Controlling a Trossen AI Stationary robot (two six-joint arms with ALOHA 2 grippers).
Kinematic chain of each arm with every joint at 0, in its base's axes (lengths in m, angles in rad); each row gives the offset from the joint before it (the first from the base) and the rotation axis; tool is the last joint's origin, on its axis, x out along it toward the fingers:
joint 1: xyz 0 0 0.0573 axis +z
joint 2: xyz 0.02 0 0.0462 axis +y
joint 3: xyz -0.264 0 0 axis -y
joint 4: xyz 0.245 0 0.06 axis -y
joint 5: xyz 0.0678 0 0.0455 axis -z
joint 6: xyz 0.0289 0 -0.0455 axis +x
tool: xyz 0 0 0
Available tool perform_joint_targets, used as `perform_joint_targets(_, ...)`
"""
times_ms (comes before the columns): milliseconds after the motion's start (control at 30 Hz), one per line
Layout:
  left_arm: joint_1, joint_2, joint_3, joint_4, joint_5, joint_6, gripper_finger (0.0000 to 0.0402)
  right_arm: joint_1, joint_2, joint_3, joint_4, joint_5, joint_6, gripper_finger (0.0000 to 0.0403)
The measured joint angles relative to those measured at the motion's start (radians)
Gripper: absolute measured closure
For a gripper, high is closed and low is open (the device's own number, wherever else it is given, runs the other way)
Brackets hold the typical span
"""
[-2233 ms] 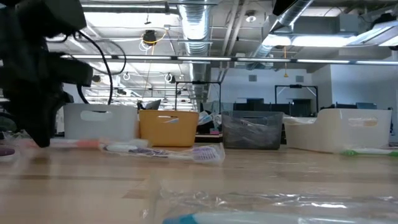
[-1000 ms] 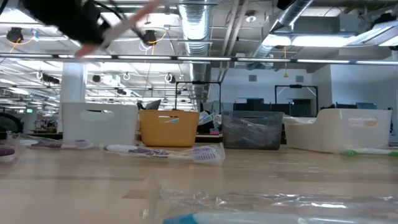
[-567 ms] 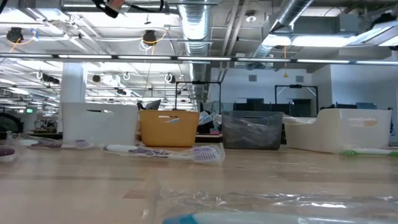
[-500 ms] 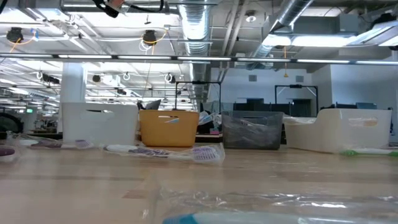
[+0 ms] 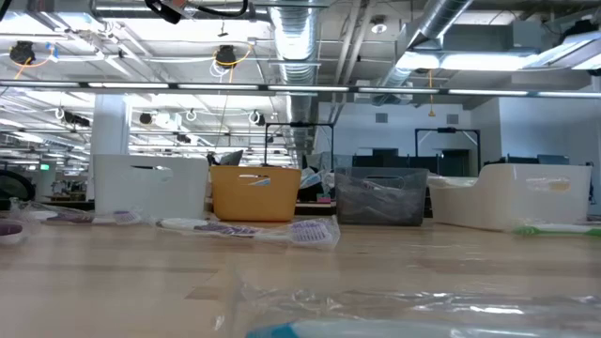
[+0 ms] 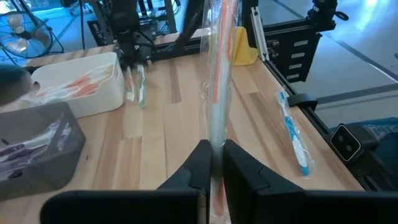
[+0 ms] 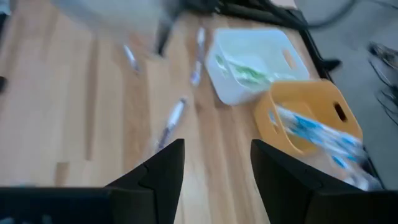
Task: Pick & Place Toothbrushes
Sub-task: Put the left orange toothbrush into the right white bin
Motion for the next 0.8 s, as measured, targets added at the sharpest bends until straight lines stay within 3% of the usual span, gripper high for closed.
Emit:
perform_joint_targets(233,0.003,0.0,0.0,0.012,-0.002,0.025,0.0389,0.005,0.0,0.0,0.167,-0.028,-0.164,0.0222)
perform_joint_targets(567,0.008,0.0,0.0,0.017,-0.003,0.033,0.0389,-0.025,0.0,0.0,0.322,-0.202,-0.325,0.0224)
perform_joint_targets(800,0.008,0.0,0.0,0.018,-0.003,0.047,0.0389,-0.052,0.0,0.0,0.315,-0.289,-0.35,0.0278)
